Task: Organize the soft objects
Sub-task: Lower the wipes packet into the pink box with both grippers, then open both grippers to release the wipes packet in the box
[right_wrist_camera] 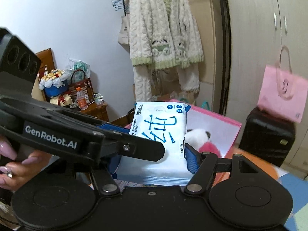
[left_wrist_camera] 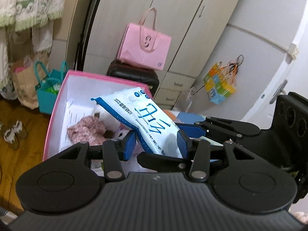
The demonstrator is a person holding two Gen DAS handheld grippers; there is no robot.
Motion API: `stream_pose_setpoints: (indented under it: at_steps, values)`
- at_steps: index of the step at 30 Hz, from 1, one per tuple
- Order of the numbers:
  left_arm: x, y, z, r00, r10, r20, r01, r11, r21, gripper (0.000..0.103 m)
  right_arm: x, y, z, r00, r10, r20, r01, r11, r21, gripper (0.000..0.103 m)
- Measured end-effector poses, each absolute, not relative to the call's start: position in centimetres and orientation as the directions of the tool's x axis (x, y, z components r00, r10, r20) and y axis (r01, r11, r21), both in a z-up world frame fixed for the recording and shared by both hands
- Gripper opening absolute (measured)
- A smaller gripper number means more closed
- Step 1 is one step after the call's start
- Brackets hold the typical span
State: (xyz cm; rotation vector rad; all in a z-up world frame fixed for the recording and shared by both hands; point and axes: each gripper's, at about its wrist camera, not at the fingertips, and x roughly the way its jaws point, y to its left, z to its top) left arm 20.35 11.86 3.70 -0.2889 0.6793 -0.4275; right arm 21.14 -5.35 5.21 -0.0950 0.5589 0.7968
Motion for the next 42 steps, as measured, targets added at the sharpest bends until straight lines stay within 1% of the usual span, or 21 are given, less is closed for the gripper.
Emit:
stream_pose_setpoints:
  at_steps: [2, 6, 11, 14, 17, 18, 22, 26, 32, 38, 42]
  values:
    - [21.1, 12.0, 2.6, 0.678, -0.469, -0.566, 0.267, 0.875, -0.404, 0.044, 22.3, -5.5, 4.1, 0.531, 0.662, -0.529, -0.694, 0.698, 0.177, 0.073]
    - [21.8, 12.2, 0.9, 0.653, -0.46, -0.602, 0.244, 0.88, -0.407, 0.044, 22.9, -5.0, 2.0, 0.5, 0.66, -0.561, -0.686, 0.697, 0.208, 0.073]
    - [22.7, 12.2, -0.8, 0.625, -0.456, -0.634, 0.224, 0.882, -0.414, 0.044, 23.0, -3.9, 0.4, 0.498, 0.623, -0.603, -0.687, 0.708, 0.163, 0.073]
    - [23.4, 12.2, -1.9, 0.598, -0.466, -0.652, 0.209, 0.876, -0.435, 0.044, 23.1, -3.3, 0.0, 0.519, 0.584, -0.624, -0.686, 0.72, 0.102, 0.072]
    - [23.4, 12.0, -2.3, 0.613, -0.434, -0.66, 0.197, 0.893, -0.404, 0.044, 22.9, -2.9, -0.3, 0.548, 0.544, -0.635, -0.689, 0.725, 0.026, 0.072]
    - [23.2, 11.9, -2.2, 0.625, -0.419, -0.658, 0.194, 0.9, -0.389, 0.044, 22.9, -2.8, -0.4, 0.558, 0.533, -0.636, -0.687, 0.726, 0.006, 0.07]
    - [22.0, 12.1, -1.4, 0.665, -0.386, -0.639, 0.191, 0.915, -0.355, 0.045, 22.3, -3.0, -0.3, 0.596, 0.496, -0.632, -0.675, 0.735, -0.059, 0.07]
    - [20.2, 12.7, -0.2, 0.692, -0.388, -0.609, 0.202, 0.914, -0.353, 0.047, 21.3, -4.1, 0.6, 0.609, 0.511, -0.607, -0.671, 0.74, -0.051, 0.07]
    - [17.2, 12.5, 1.2, 0.731, -0.361, -0.579, 0.217, 0.927, -0.305, 0.05, 18.7, -6.1, 1.7, 0.64, 0.526, -0.56, -0.647, 0.762, -0.023, 0.071]
    - [13.9, 11.6, 2.6, 0.758, -0.36, -0.543, 0.251, 0.931, -0.266, 0.051, 16.1, -7.9, 2.5, 0.674, 0.512, -0.532, -0.607, 0.795, -0.003, 0.071]
    - [11.2, 10.9, 3.6, 0.782, -0.357, -0.51, 0.27, 0.933, -0.239, 0.053, 13.9, -8.9, 3.2, 0.703, 0.5, -0.506, -0.587, 0.809, -0.016, 0.072]
